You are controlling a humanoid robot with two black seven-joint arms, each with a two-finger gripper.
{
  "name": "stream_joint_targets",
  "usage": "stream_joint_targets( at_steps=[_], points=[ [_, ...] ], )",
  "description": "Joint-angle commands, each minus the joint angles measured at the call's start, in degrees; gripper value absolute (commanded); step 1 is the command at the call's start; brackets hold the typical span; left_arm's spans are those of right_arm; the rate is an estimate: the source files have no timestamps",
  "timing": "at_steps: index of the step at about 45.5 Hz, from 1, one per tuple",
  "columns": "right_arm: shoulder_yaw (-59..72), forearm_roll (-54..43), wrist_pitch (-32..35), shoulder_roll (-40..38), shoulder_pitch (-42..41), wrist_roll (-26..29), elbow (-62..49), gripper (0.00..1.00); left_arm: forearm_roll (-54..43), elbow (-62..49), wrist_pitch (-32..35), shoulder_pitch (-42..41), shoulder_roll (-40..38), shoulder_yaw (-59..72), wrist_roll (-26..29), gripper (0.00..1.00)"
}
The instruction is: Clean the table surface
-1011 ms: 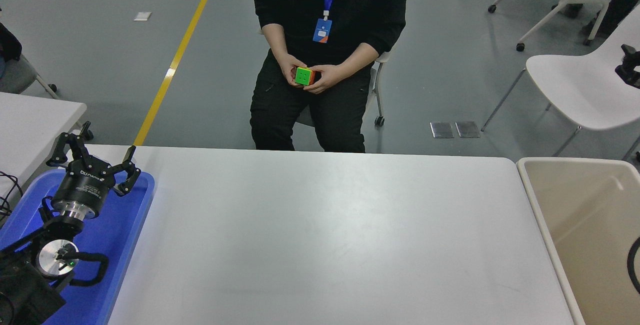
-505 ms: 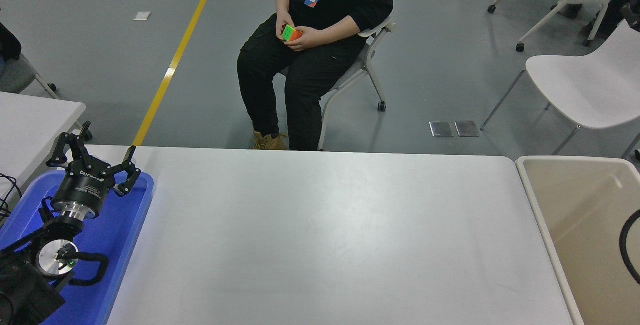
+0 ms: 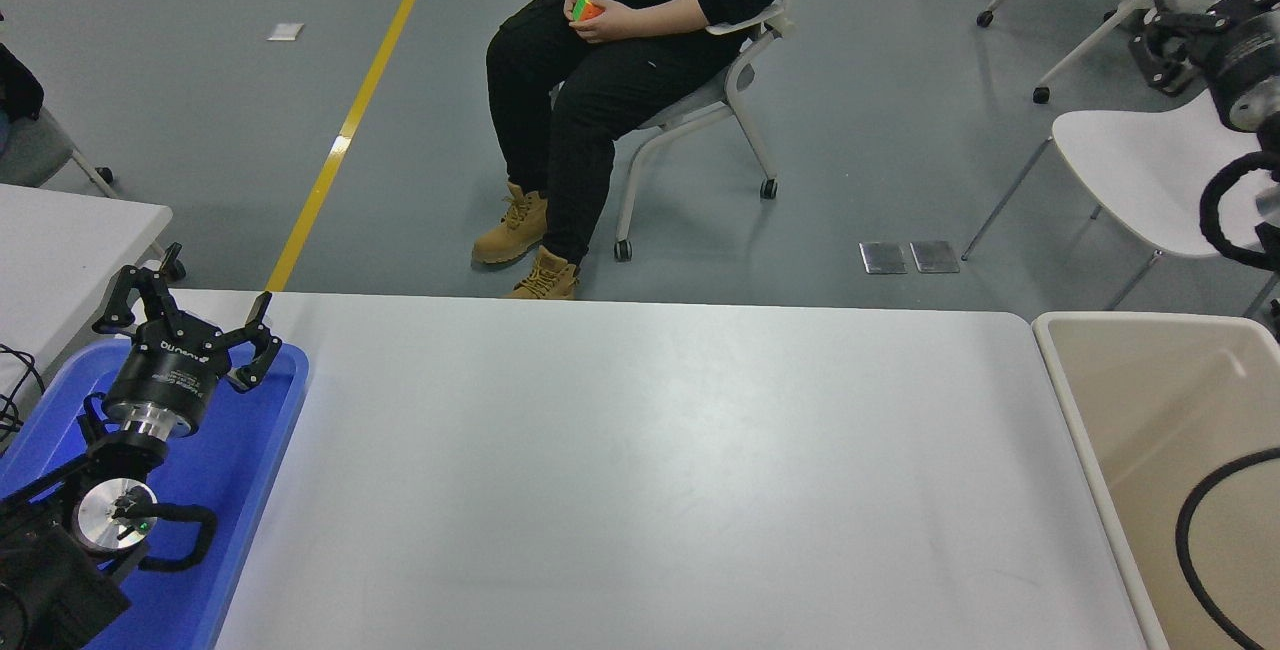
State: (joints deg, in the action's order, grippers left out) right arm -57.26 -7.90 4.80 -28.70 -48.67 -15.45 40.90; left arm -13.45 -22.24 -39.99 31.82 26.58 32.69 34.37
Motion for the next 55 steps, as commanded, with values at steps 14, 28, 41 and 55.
stream_joint_targets(
  at_steps=[14, 28, 41, 55],
  points=[
    [-0.5, -2.1, 2.4, 5.6, 12.7, -6.2, 0.3, 0.98, 0.0, 0.0, 0.0, 0.0, 0.0, 0.0, 0.0, 1.00],
    [-0.5, -4.5, 2.6, 9.8, 17.2, -9.4, 0.4, 0.98, 0.0, 0.0, 0.0, 0.0, 0.0, 0.0, 0.0, 1.00],
    [-0.3, -4.9, 2.7, 10.0, 17.4, -9.7, 0.0, 0.98, 0.0, 0.0, 0.0, 0.0, 0.0, 0.0, 0.0, 1.00],
    [-0.3, -9.3, 2.7, 10.0, 19.0, -15.8, -0.2, 0.98, 0.0, 0.0, 0.0, 0.0, 0.0, 0.0, 0.0, 1.00]
  ],
)
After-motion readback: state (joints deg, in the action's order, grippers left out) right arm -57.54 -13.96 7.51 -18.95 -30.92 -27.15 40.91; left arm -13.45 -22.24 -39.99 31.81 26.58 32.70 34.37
